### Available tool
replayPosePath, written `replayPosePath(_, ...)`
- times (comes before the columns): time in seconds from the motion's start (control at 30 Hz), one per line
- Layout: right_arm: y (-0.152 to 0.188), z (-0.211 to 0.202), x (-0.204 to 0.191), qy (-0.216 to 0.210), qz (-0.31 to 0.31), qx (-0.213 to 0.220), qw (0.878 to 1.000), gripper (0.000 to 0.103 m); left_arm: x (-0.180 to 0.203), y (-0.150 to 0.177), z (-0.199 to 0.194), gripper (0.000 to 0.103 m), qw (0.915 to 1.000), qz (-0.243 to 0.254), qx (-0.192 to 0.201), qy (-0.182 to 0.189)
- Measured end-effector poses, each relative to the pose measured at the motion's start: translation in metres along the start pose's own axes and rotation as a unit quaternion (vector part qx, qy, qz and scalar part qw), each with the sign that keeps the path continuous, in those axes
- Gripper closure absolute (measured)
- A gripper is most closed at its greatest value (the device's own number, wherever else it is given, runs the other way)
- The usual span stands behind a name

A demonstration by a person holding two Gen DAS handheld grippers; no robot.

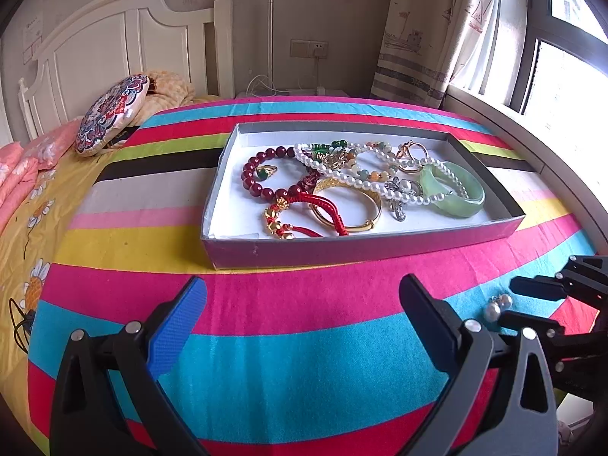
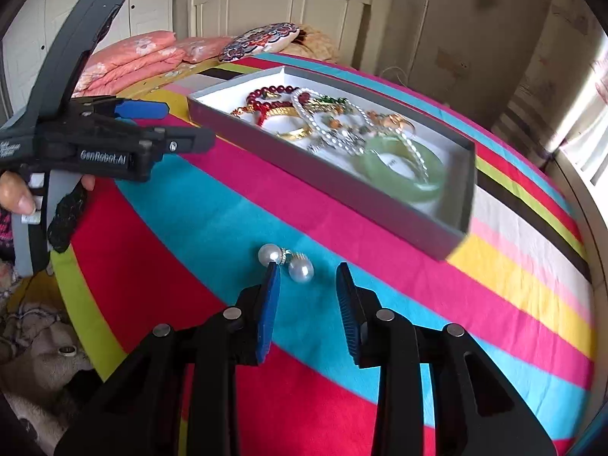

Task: Organize jewelry
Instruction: 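Grasp one pearl earring with the right tool while the left tool grasps the other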

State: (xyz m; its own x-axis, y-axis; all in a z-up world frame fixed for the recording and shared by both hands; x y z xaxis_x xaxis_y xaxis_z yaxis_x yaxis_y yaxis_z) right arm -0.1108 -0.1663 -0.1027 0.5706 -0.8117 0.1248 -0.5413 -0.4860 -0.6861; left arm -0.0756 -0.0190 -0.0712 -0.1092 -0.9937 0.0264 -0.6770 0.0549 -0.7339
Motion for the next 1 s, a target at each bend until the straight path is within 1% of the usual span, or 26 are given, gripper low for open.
replayPosePath(0.07,-0.004,0.003,-0.003,-0.004,0.000,-0.001,1.000,0.089,0.004,0.000,-0.004,0.003,0.9998,0.015,0.007,-0.010)
replayPosePath(0.13,-0.003,0.003,-0.004,-0.005,0.002,0.000,1.000,0.089,0.015,0.001,-0.013,0.003,0.9991,0.039,0.015,-0.009)
replayPosePath(0.2,0.000,0.000,-0.004,-0.018,0.013,0.005,1.000,0.089,0.039,0.010,-0.018,0.003,0.9976,0.064,0.004,0.027)
replayPosePath(0.23,0.003,-0.002,-0.001,-0.027,0.023,0.007,0.999,0.089,0.050,0.014,-0.020,0.003,0.9965,0.074,0.000,0.039)
replayPosePath(0.3,0.007,-0.005,0.004,-0.033,0.034,0.008,0.999,0.089,0.071,0.018,-0.020,0.003,0.9935,0.104,-0.004,0.046)
replayPosePath(0.37,0.009,-0.007,0.005,-0.024,0.029,0.010,0.999,0.089,0.090,0.021,-0.016,0.003,0.9893,0.136,-0.012,0.049)
replayPosePath(0.4,0.009,-0.007,0.004,-0.021,0.026,0.011,0.999,0.089,0.096,0.022,-0.014,0.003,0.9882,0.143,-0.016,0.053)
replayPosePath(0.43,0.009,-0.008,0.003,-0.014,0.019,0.013,1.000,0.088,0.100,0.021,-0.012,0.009,0.9877,0.144,-0.018,0.058)
replayPosePath(0.5,0.010,-0.009,0.006,-0.011,0.022,0.014,1.000,0.089,0.105,0.021,-0.007,0.010,0.9873,0.141,-0.030,0.068)
replayPosePath(0.57,0.011,-0.013,0.016,-0.006,0.042,0.020,0.999,0.088,0.111,0.024,-0.005,0.019,0.9842,0.154,-0.038,0.079)
replayPosePath(0.6,0.012,-0.015,0.021,-0.006,0.054,0.024,0.998,0.088,0.114,0.026,-0.005,0.022,0.9821,0.164,-0.041,0.084)
replayPosePath(0.67,0.014,-0.020,0.034,-0.002,0.077,0.032,0.996,0.088,0.125,0.031,-0.002,0.035,0.9756,0.190,-0.047,0.098)
replayPosePath(0.73,0.017,-0.022,0.042,0.001,0.090,0.033,0.995,0.088,0.133,0.034,-0.001,0.041,0.9705,0.211,-0.047,0.107)
replayPosePath(0.8,0.019,-0.023,0.045,-0.001,0.094,0.034,0.995,0.088,0.140,0.032,0.000,0.043,0.9672,0.224,-0.044,0.112)
replayPosePath(0.83,0.019,-0.023,0.044,0.000,0.093,0.034,0.995,0.088,0.143,0.033,0.001,0.051,0.9659,0.227,-0.046,0.116)
replayPosePath(0.87,0.020,-0.023,0.043,0.001,0.091,0.033,0.995,0.088,0.147,0.033,0.001,0.064,0.9634,0.229,-0.049,0.130)
replayPosePath(0.9,0.020,-0.022,0.042,0.003,0.089,0.032,0.995,0.088,0.152,0.035,0.000,0.072,0.9590,0.229,-0.059,0.157)
replayPosePath(0.93,0.021,-0.022,0.042,0.004,0.088,0.031,0.996,0.088,0.155,0.036,-0.001,0.084,0.9571,0.229,-0.063,0.166)
replayPosePath(0.97,0.020,-0.022,0.042,0.004,0.088,0.033,0.996,0.088,0.156,0.036,-0.002,0.089,0.9561,0.234,-0.064,0.164)
replayPosePath(1.0,0.021,-0.023,0.042,0.004,0.089,0.034,0.995,0.088,0.156,0.038,-0.003,0.090,0.9552,0.243,-0.061,0.158)
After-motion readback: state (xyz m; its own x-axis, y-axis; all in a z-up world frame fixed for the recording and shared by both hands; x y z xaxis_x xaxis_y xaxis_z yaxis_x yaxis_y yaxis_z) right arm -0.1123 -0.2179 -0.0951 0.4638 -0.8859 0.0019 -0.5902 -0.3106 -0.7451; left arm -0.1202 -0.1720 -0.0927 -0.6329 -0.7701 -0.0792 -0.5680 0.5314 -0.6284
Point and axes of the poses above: each gripper's, at about its wrist camera, not at the fingertips, and z roughly the way its jaws point, x to its right, y to its underside, the point moved 10 cm from there along z, roughly the way its jaws point
